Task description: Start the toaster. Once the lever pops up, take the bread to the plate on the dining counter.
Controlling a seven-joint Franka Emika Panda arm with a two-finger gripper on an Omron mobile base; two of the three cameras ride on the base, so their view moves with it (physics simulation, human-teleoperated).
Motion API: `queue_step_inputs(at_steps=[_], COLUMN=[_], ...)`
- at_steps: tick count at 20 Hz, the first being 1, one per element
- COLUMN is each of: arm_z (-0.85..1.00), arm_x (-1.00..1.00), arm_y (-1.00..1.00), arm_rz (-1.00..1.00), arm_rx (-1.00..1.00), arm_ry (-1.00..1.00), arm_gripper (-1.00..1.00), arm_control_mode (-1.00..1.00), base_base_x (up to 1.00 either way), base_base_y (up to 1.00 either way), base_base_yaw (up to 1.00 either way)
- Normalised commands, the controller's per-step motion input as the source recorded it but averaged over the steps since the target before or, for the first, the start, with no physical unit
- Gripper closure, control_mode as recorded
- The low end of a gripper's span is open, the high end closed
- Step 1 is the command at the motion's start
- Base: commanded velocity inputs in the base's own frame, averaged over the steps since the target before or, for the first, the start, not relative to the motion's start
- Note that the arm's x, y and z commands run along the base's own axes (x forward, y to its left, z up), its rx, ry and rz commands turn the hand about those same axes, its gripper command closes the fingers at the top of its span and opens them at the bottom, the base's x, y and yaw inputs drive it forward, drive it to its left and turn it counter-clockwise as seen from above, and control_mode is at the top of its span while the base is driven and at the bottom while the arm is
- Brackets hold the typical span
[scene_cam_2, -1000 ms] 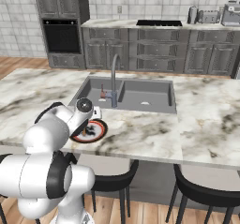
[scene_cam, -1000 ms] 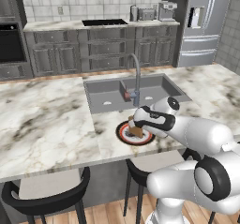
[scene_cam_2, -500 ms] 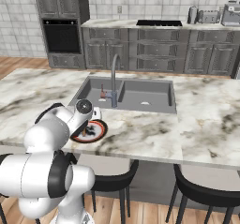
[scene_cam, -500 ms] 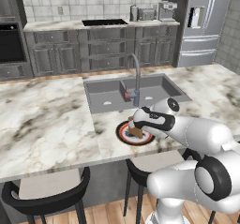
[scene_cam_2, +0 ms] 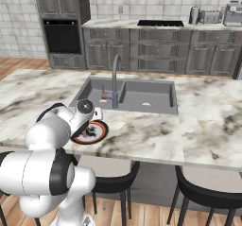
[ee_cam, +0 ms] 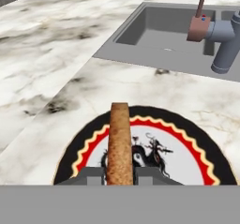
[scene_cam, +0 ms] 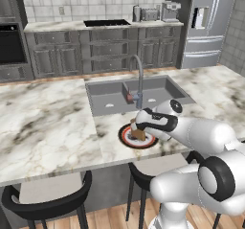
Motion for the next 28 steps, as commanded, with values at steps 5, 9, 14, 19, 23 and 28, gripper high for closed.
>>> queue_step_inputs(at_steps=[5,9,14,19,23,28], arm_z=[-0.16,-0.16,-0.01,0.00,0.00,0.00], arm_x=[0.02,0.00,0.00,0.00,0.00,0.00], arm_y=[0.00,0.00,0.00,0.00,0.00,0.00], arm_rz=[0.00,0.00,0.00,0.00,0.00,0.00], arm_rx=[0.00,0.00,0.00,0.00,0.00,0.00], arm_ry=[0.00,0.00,0.00,0.00,0.00,0.00], arm_gripper=[1.00,1.00,-1.00,-1.00,-1.00,-1.00], arm_control_mode=[-1.00,-1.00,-1.00,-1.00,-1.00,-1.00], base_base_x=[0.00,0.00,0.00,0.00,0.00,0.00], base_base_y=[0.00,0.00,0.00,0.00,0.00,0.00], base_base_yaw=[0.00,0.00,0.00,0.00,0.00,0.00])
